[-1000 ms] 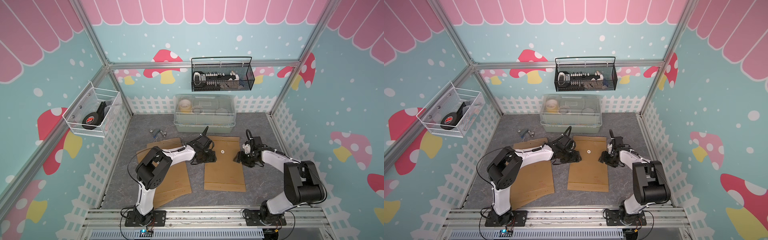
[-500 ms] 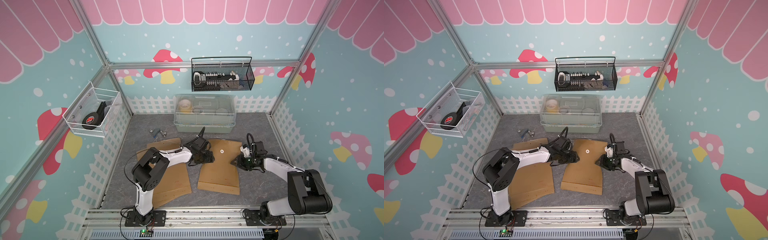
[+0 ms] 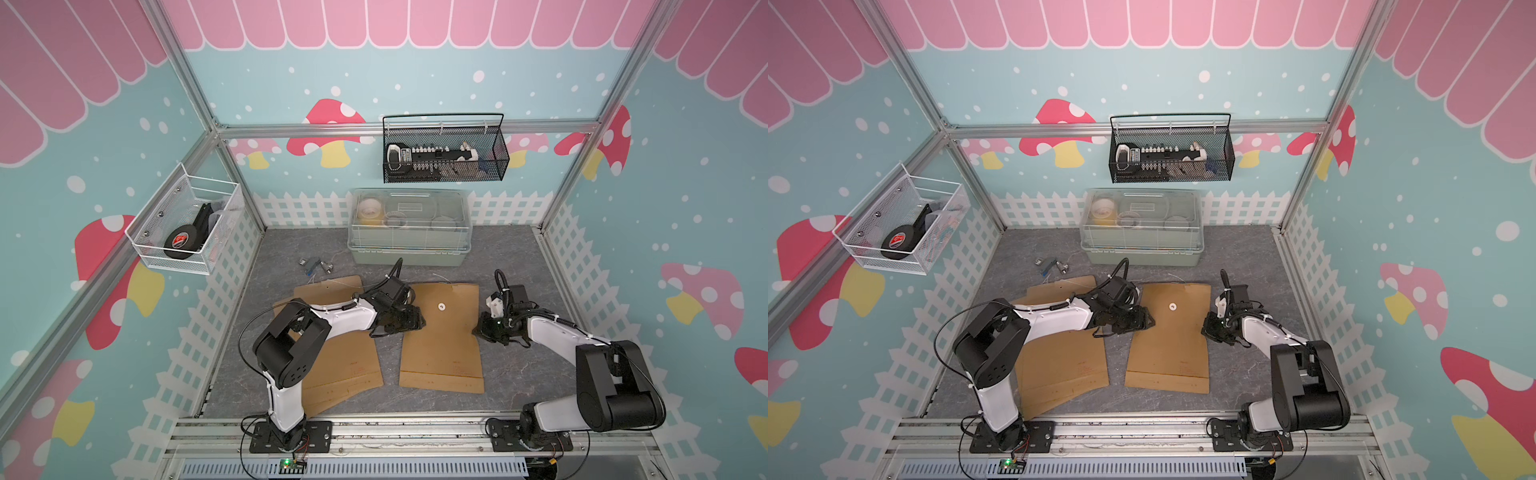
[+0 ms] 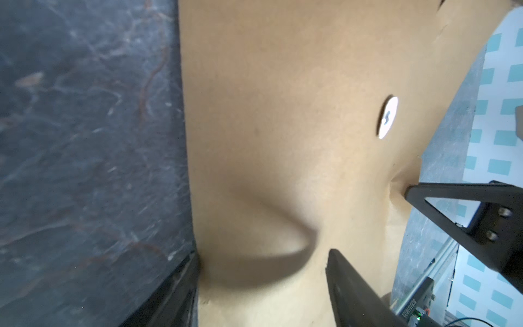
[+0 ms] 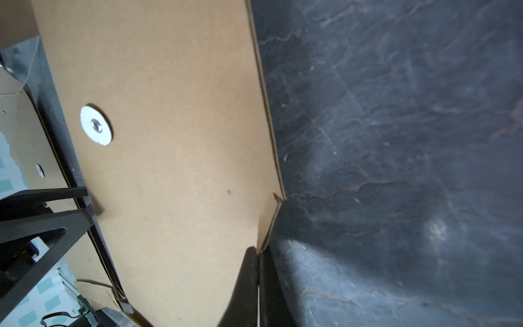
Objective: Close the mouth of the file bag
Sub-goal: Pick up the file bag from the center of the board.
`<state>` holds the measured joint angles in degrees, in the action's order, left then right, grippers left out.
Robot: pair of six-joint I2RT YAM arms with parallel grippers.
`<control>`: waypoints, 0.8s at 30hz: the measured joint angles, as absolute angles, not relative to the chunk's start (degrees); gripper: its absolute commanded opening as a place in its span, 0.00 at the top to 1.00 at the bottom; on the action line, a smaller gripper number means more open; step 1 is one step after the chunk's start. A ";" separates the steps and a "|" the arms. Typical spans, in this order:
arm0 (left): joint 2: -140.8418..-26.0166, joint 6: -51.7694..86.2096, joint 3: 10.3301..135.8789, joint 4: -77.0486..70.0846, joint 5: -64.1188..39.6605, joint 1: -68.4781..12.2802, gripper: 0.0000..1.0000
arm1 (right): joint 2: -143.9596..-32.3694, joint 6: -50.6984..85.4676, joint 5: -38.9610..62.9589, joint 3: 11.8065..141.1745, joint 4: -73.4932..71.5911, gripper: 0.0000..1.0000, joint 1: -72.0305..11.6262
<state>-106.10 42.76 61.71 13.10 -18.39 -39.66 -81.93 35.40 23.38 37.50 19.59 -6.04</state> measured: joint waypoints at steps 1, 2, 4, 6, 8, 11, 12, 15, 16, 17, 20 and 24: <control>-105.73 43.11 61.23 13.02 -18.98 -39.24 0.29 | -81.93 35.42 23.22 37.54 20.01 1.00 -6.04; -105.47 43.31 60.84 12.97 -19.38 -38.94 0.29 | -81.93 35.40 23.14 37.54 20.38 1.00 -6.00; -104.88 43.72 60.10 12.97 -20.32 -38.22 0.29 | -81.93 35.44 23.42 37.54 21.50 1.00 -5.85; -104.38 44.16 59.51 13.04 -21.02 -37.87 0.29 | -81.93 35.68 24.91 37.54 22.39 1.00 -5.28; -104.22 44.62 59.40 13.50 -21.37 -37.85 0.29 | -81.87 36.21 26.76 37.54 23.20 1.00 -4.80; -104.01 44.82 59.37 14.37 -21.56 -37.82 0.27 | -80.73 37.28 29.58 37.54 24.36 1.00 -3.86; -103.79 44.80 59.37 14.92 -21.52 -37.85 0.26 | -80.09 37.67 30.55 37.58 24.73 1.00 -3.55; -102.98 44.34 59.37 17.28 -21.23 -37.71 0.21 | -78.59 38.81 33.74 37.80 25.34 1.00 -2.31; -102.65 44.16 59.29 17.85 -21.28 -37.60 0.18 | -78.37 39.22 34.76 37.93 25.34 1.00 -1.93; -102.04 44.03 59.00 18.55 -21.28 -37.41 0.15 | -78.26 39.66 35.88 38.02 25.32 1.00 -1.54; -99.90 43.72 57.52 19.68 -21.96 -36.03 0.09 | -78.26 41.25 38.44 38.02 25.32 1.00 -0.80; -97.56 44.84 55.16 20.51 -23.75 -34.50 0.09 | -78.28 44.60 41.08 37.69 24.53 1.00 -0.34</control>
<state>-97.56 44.84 55.16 20.51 -23.75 -34.50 -78.28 44.60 41.08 37.69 24.53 -0.34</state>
